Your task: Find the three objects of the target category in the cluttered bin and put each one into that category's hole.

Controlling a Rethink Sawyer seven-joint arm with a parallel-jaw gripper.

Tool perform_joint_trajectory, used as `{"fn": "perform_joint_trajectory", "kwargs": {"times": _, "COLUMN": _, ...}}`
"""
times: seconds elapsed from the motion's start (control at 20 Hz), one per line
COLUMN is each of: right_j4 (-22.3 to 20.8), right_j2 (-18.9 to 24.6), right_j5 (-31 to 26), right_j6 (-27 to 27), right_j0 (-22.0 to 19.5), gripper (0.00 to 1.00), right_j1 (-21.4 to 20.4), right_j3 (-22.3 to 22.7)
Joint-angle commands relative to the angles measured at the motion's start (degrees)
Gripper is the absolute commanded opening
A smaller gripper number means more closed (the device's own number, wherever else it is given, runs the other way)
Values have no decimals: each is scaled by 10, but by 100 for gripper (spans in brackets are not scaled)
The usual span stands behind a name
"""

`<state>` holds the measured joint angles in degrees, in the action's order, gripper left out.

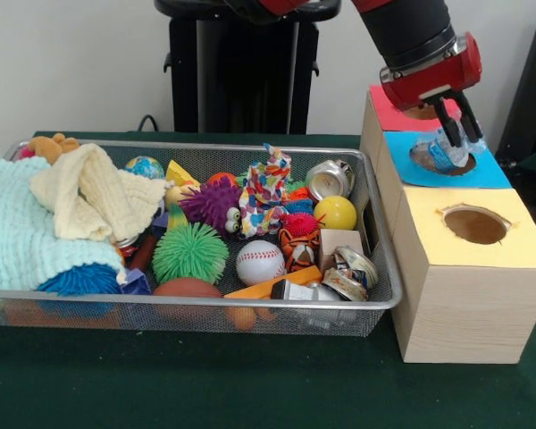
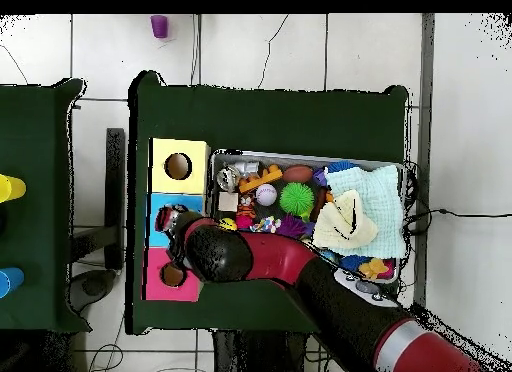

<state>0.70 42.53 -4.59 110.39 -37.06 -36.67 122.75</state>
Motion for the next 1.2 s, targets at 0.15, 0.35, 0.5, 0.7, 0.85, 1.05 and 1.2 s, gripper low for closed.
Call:
{"fn": "perform_joint_trajectory", "kwargs": {"times": 0.15, "right_j4": -44, "right_j2": -40, "right_j5": -9, "right_j6": 49, "right_j0": 0, "gripper": 0, "right_j1": 18, "right_j3": 45}}
{"fn": "perform_joint_trajectory", "kwargs": {"times": 0.35, "right_j4": -40, "right_j2": -27, "right_j5": -9, "right_j6": 57, "right_j0": -11, "gripper": 100, "right_j1": 29, "right_j3": 45}}
{"fn": "perform_joint_trajectory", "kwargs": {"times": 0.5, "right_j4": -42, "right_j2": -36, "right_j5": -11, "right_j6": 58, "right_j0": -4, "gripper": 100, "right_j1": 14, "right_j3": 43}}
{"fn": "perform_joint_trajectory", "kwargs": {"times": 0.7, "right_j4": -40, "right_j2": -33, "right_j5": -25, "right_j6": 49, "right_j0": -10, "gripper": 100, "right_j1": 15, "right_j3": 35}}
{"fn": "perform_joint_trajectory", "kwargs": {"times": 0.85, "right_j4": -33, "right_j2": -34, "right_j5": -35, "right_j6": 50, "right_j0": -8, "gripper": 100, "right_j1": 4, "right_j3": 33}}
{"fn": "perform_joint_trajectory", "kwargs": {"times": 1.05, "right_j4": -13, "right_j2": -23, "right_j5": -63, "right_j6": 58, "right_j0": -8, "gripper": 100, "right_j1": -33, "right_j3": 39}}
{"fn": "perform_joint_trajectory", "kwargs": {"times": 1.2, "right_j4": -12, "right_j2": -28, "right_j5": -66, "right_j6": 59, "right_j0": -2, "gripper": 100, "right_j1": -34, "right_j3": 35}}
